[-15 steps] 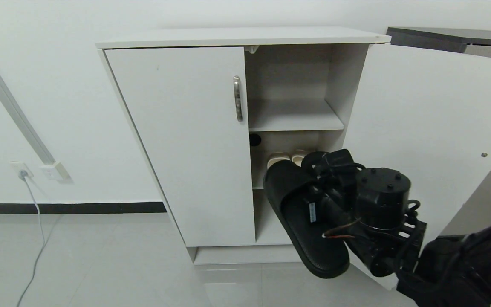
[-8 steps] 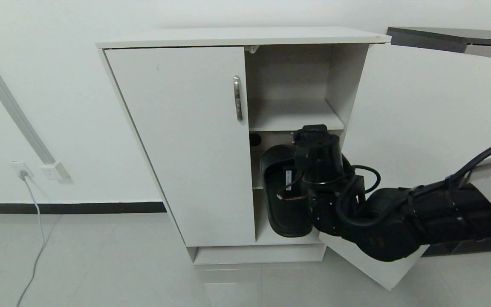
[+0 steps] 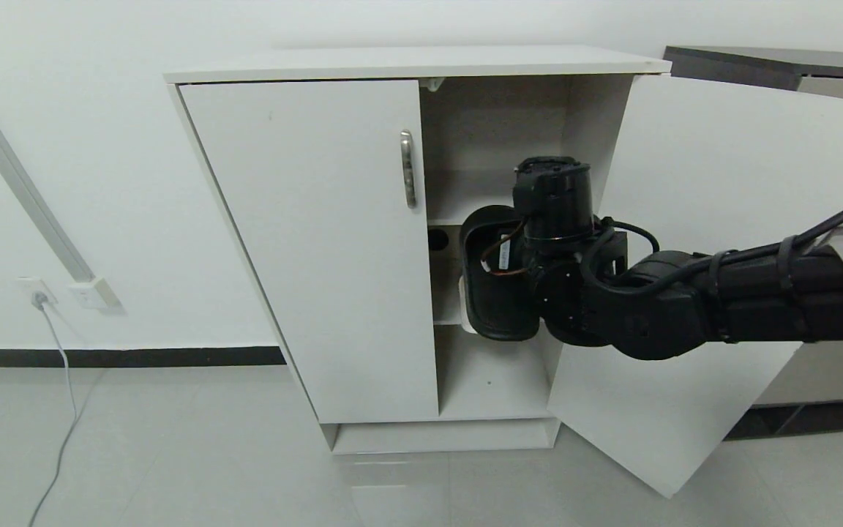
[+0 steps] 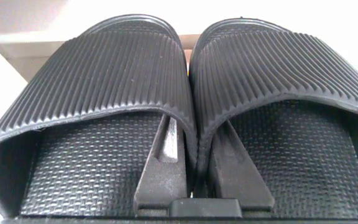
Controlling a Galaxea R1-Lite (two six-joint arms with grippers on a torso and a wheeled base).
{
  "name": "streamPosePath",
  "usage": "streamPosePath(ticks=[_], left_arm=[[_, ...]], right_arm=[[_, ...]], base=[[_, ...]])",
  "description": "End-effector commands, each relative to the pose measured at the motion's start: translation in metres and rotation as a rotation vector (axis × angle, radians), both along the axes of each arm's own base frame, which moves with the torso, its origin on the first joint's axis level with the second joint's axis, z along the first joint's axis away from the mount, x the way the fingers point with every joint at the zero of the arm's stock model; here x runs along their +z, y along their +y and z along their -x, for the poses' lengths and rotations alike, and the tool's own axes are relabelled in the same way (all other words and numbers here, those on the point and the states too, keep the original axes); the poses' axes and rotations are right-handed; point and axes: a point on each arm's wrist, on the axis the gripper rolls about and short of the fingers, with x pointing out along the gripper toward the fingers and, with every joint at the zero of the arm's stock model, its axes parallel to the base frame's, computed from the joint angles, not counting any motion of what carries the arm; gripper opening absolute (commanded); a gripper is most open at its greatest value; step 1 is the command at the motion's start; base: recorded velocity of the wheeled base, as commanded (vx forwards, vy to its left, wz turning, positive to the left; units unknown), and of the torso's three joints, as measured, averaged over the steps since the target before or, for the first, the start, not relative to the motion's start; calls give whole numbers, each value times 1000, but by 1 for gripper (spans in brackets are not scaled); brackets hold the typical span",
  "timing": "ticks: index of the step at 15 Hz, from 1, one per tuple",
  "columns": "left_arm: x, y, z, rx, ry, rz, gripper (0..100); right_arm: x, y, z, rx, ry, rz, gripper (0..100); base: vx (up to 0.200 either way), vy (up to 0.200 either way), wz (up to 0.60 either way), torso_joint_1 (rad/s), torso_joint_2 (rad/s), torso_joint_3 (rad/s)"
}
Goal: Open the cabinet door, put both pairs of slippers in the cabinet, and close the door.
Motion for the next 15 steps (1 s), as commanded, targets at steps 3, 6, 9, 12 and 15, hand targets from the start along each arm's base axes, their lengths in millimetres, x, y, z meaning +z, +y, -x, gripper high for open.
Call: streamPosePath(ticks=[3, 6, 9, 12, 15], left_arm=[[0, 0, 0, 0, 0, 1, 0], [0, 0, 0, -1, -1, 1, 0], [0, 0, 0, -4, -1, 1, 0], [0, 0, 0, -4, -1, 1, 0], [0, 0, 0, -4, -1, 1, 0]], right_arm=[[-5, 2, -3, -2, 7, 7, 0], [-5, 2, -4, -1, 7, 6, 0], [-9, 3, -5, -1, 14, 13, 0], [-6, 4, -6, 0, 6, 7, 0], [-7, 4, -6, 0, 7, 9, 0]], base=[[0, 0, 0, 0, 0, 0], [0, 0, 0, 0, 0, 0], [200, 0, 0, -1, 5, 2], [200, 0, 0, 4, 4, 2], [200, 0, 0, 2, 4, 4]])
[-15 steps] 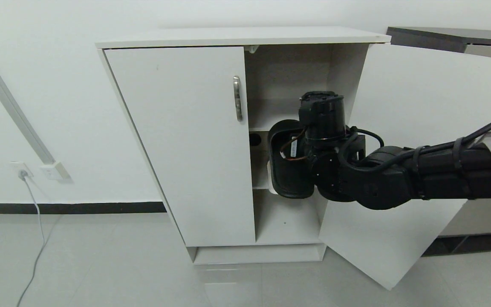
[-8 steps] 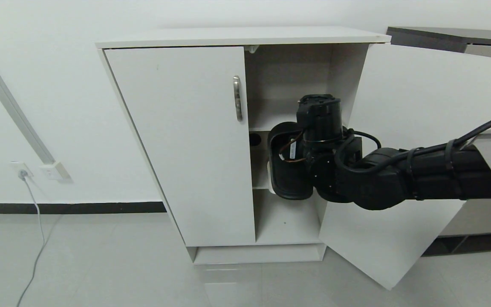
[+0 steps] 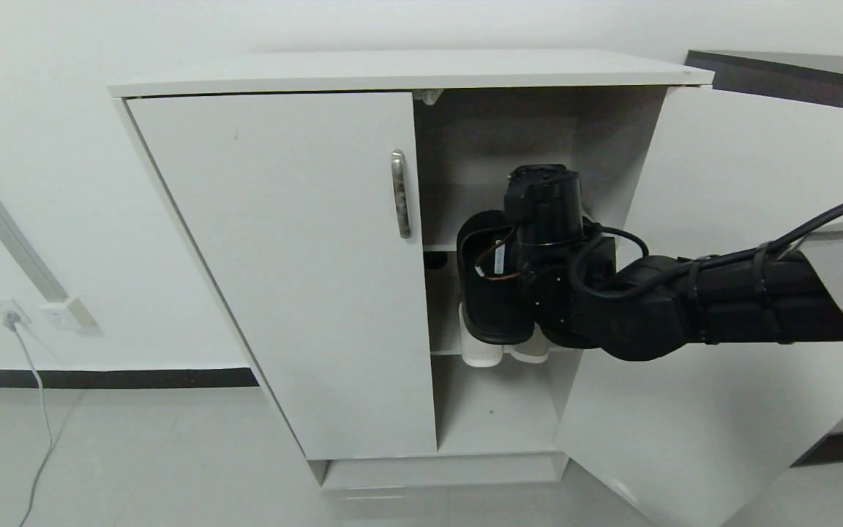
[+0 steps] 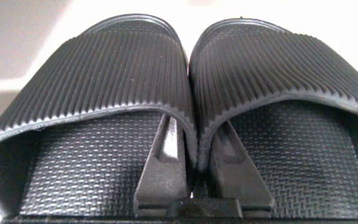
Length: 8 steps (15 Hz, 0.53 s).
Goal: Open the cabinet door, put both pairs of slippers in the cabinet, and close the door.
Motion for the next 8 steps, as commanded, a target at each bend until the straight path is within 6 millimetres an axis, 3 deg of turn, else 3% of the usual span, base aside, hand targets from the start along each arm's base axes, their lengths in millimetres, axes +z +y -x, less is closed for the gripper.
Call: streamPosePath(ticks=[1, 6, 8], left_arm=[[0, 0, 0, 0, -1, 0, 0], [0, 0, 0, 2, -1, 1, 0], [0, 0, 0, 4, 1, 0, 0]], right_arm=[[0, 0, 0, -1, 0, 0, 0], [0, 0, 1, -1, -1, -1, 0], [-1, -1, 2, 1, 2, 2, 0]], base=[[200, 0, 0, -2, 2, 2], [200, 0, 0, 3, 2, 1], [0, 0, 0, 0, 0, 0]])
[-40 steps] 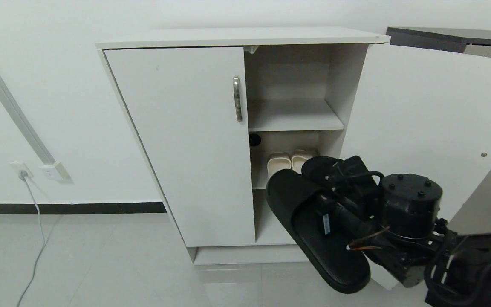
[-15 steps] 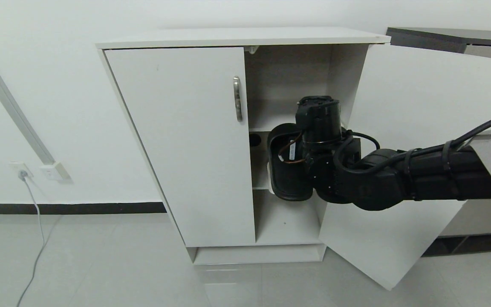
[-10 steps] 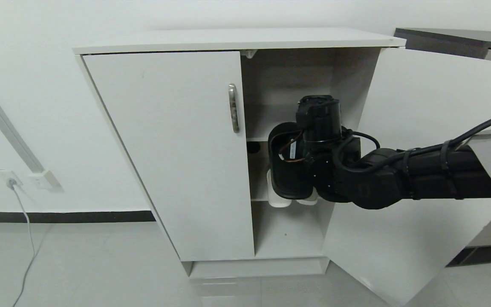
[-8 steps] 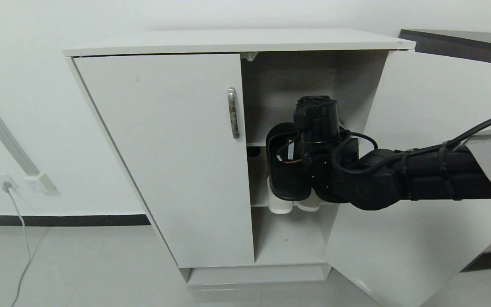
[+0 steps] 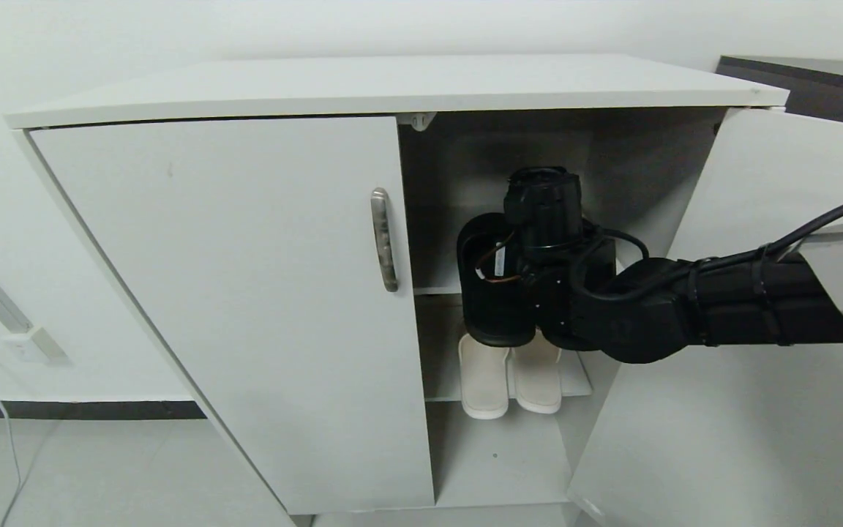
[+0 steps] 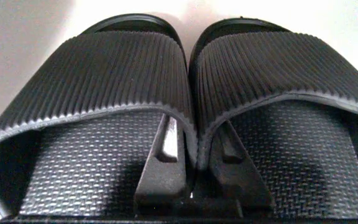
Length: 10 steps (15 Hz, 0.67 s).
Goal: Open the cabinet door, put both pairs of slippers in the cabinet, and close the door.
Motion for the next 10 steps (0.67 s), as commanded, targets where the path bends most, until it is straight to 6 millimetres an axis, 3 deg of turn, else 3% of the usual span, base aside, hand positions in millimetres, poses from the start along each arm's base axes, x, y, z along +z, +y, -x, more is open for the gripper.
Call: streamPosePath(ticks=[1, 5, 10], left_arm=[[0, 0, 0, 1, 1, 0, 0], [0, 0, 0, 1, 1, 2, 0], [0, 0, 0, 1, 1, 2, 0]], right_arm=[[1, -1, 1, 0, 1, 1, 0], [0, 1, -4, 4, -1, 4, 0], [12, -2, -30, 32, 37, 18, 0]], base=[[0, 0, 0, 0, 0, 0], [0, 0, 0, 0, 0, 0], [0, 0, 0, 0, 0, 0]])
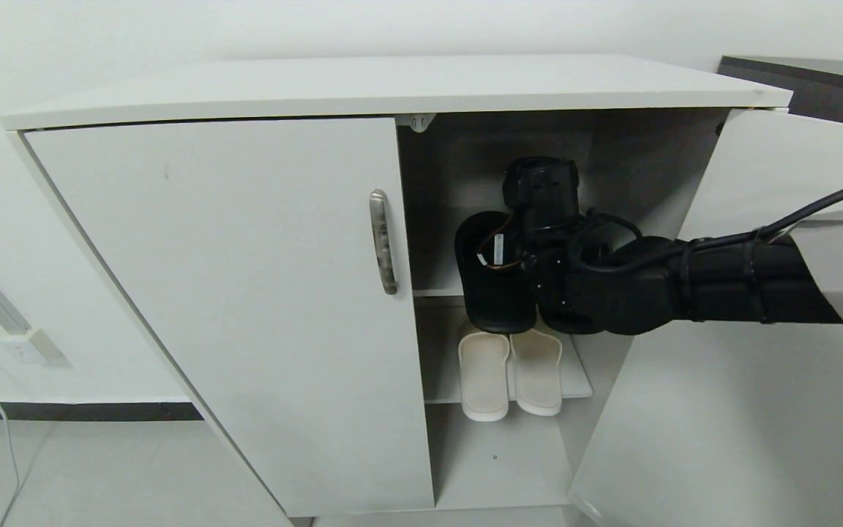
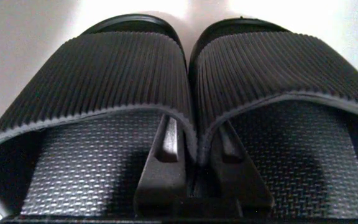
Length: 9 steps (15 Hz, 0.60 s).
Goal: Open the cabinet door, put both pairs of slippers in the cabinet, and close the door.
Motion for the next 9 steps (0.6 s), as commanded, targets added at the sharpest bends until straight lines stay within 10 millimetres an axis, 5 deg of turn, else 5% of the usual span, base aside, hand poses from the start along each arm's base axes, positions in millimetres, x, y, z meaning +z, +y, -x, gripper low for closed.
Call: streamPosePath(ticks=[1, 5, 9], left_arm=[[0, 0, 0, 0, 0, 0, 0], [0, 0, 0, 0, 0, 2, 0], [0, 0, 0, 0, 0, 2, 0]], right_arm=[[5, 0, -17, -9, -8, -13, 0], [8, 1, -40, -10, -22, -29, 0], [8, 2, -40, -10, -21, -28, 0]], base=[[0, 0, 0, 0, 0, 0], [0, 0, 0, 0, 0, 0], [0, 0, 0, 0, 0, 0]])
